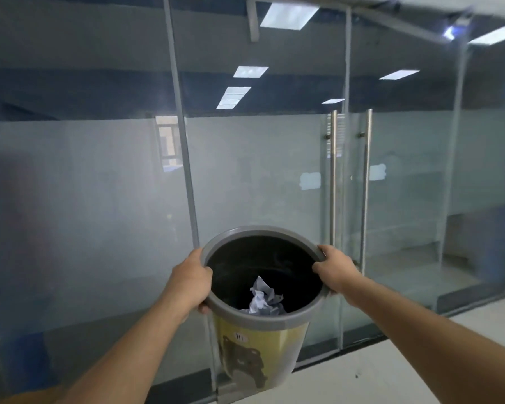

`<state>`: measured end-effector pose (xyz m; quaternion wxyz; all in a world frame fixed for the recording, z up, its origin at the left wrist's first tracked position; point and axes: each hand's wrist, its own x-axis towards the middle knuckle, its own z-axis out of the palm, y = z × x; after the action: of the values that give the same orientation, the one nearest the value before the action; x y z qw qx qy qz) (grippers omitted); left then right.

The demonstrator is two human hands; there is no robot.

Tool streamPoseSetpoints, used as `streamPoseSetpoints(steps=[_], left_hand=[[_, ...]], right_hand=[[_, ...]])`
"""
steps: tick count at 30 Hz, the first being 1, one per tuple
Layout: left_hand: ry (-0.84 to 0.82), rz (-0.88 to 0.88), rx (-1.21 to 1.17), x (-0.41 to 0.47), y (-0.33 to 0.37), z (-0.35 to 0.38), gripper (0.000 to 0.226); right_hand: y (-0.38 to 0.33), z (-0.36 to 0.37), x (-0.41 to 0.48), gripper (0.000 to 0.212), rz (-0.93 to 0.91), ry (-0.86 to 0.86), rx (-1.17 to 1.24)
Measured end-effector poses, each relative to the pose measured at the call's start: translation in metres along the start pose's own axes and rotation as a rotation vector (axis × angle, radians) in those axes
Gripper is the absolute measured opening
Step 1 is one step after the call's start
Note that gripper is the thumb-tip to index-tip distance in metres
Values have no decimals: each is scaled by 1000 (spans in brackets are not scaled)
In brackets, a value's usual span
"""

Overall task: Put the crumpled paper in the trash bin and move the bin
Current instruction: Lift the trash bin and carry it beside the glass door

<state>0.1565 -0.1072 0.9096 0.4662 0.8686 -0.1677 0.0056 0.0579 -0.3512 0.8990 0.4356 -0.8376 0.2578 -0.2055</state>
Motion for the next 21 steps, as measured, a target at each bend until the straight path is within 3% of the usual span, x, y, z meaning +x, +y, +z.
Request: streamPoseSetpoints(steps=[6,11,21], left_hand=[[-212,140,-52,15,71,95,44],[-394,250,-108,-9,123,182,40],[-517,264,-109,-21,177,287,51]], right_hand=[[51,-107,-27,42,134,276,-89],[94,-187,-68,40,259,463,-139],[145,-267,-85,38,354,548,-171]])
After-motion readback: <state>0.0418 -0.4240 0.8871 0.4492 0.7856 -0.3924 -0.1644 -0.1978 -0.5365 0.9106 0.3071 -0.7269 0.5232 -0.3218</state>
